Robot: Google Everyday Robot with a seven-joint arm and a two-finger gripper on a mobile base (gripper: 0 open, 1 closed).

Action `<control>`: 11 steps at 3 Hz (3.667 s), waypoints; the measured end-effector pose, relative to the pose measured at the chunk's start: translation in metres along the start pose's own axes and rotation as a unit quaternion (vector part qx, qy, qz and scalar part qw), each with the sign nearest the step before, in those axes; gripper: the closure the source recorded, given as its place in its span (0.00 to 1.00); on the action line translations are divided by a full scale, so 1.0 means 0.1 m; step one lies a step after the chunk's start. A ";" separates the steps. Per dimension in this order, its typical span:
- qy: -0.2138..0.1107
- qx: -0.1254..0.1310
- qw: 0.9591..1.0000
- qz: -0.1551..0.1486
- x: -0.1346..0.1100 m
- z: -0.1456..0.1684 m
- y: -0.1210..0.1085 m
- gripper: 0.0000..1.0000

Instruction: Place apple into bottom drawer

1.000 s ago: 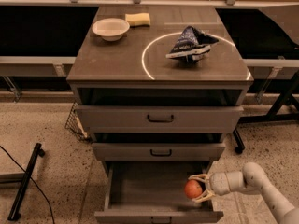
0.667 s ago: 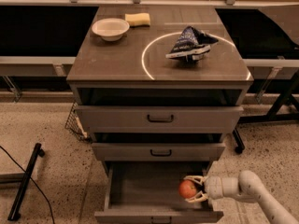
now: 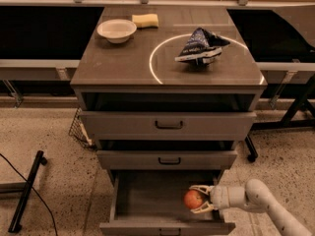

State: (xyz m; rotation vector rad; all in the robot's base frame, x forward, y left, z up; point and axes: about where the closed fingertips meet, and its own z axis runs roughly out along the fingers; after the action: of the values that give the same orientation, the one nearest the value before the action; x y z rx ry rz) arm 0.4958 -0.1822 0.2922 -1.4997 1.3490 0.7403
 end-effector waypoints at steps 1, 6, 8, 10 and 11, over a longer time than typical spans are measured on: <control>-0.009 -0.035 0.999 -0.020 0.21 0.25 0.07 1.00; 0.017 -0.021 0.999 -0.030 0.64 0.69 0.16 0.00; -0.014 0.011 1.000 -0.021 0.33 0.39 0.04 0.26; -0.009 0.043 0.999 -0.020 0.17 -0.06 -0.08 0.71; 0.004 0.060 0.998 -0.018 0.10 -0.39 -0.15 0.96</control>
Offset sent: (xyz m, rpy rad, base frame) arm 0.0089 0.0211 -0.0696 -0.0487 -0.0580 0.1237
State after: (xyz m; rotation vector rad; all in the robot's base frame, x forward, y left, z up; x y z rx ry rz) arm 0.5066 -0.2231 0.3012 -1.4295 1.3449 0.6212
